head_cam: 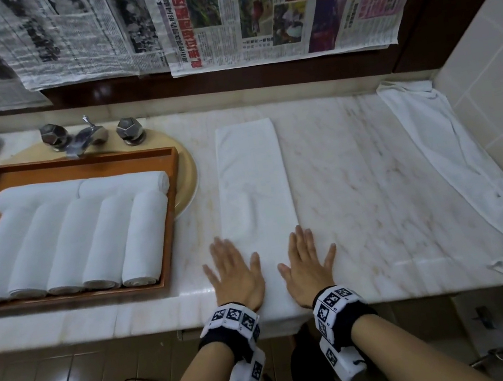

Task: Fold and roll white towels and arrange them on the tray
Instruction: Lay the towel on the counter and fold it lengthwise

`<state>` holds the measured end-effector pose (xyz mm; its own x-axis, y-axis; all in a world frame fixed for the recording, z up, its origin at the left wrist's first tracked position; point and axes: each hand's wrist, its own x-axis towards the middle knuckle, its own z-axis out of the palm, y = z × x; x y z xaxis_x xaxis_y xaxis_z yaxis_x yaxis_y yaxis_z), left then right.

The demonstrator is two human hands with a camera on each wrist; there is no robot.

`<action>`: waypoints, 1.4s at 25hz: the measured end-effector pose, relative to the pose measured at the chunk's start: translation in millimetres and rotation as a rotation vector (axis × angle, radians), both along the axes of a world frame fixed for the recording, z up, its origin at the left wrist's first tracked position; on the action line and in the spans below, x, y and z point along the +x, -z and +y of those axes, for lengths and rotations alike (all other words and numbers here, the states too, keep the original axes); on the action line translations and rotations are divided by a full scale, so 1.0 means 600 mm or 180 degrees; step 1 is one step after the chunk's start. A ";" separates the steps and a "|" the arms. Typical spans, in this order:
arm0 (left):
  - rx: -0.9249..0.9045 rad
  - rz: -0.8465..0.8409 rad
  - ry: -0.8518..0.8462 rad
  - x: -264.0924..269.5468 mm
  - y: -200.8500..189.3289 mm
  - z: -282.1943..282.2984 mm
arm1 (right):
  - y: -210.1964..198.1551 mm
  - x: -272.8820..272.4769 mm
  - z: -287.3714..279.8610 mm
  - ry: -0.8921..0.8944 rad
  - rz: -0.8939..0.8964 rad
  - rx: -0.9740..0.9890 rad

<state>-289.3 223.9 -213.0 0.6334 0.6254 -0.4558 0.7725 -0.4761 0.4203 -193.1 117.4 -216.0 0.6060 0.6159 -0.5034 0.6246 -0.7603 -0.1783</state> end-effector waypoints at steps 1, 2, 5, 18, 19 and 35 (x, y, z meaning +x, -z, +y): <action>-0.0010 -0.0143 0.0232 0.011 0.000 -0.005 | -0.002 0.000 0.008 -0.0133 0.0041 0.0074; -0.0121 -0.0216 0.0399 0.024 0.000 -0.002 | -0.003 0.004 0.015 -0.0278 0.0109 0.0136; -0.0335 -0.0018 -0.0680 0.049 -0.005 0.042 | -0.002 0.035 0.030 0.0105 0.0131 0.0060; -0.0426 -0.0456 0.0016 0.171 -0.008 0.103 | 0.001 0.146 0.119 -0.0385 0.0132 0.0183; -0.0485 -0.0404 -0.0518 0.178 -0.002 0.119 | 0.002 0.158 0.124 -0.0211 0.0104 0.0116; -0.0172 -0.0604 0.0541 0.339 -0.004 0.222 | 0.003 0.266 0.190 -0.0517 0.0014 0.0348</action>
<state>-86.1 356.9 -210.7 0.8047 0.4805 -0.3488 0.5882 -0.5653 0.5784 -33.4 231.4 -217.5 0.4922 0.7566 -0.4305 0.7364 -0.6256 -0.2574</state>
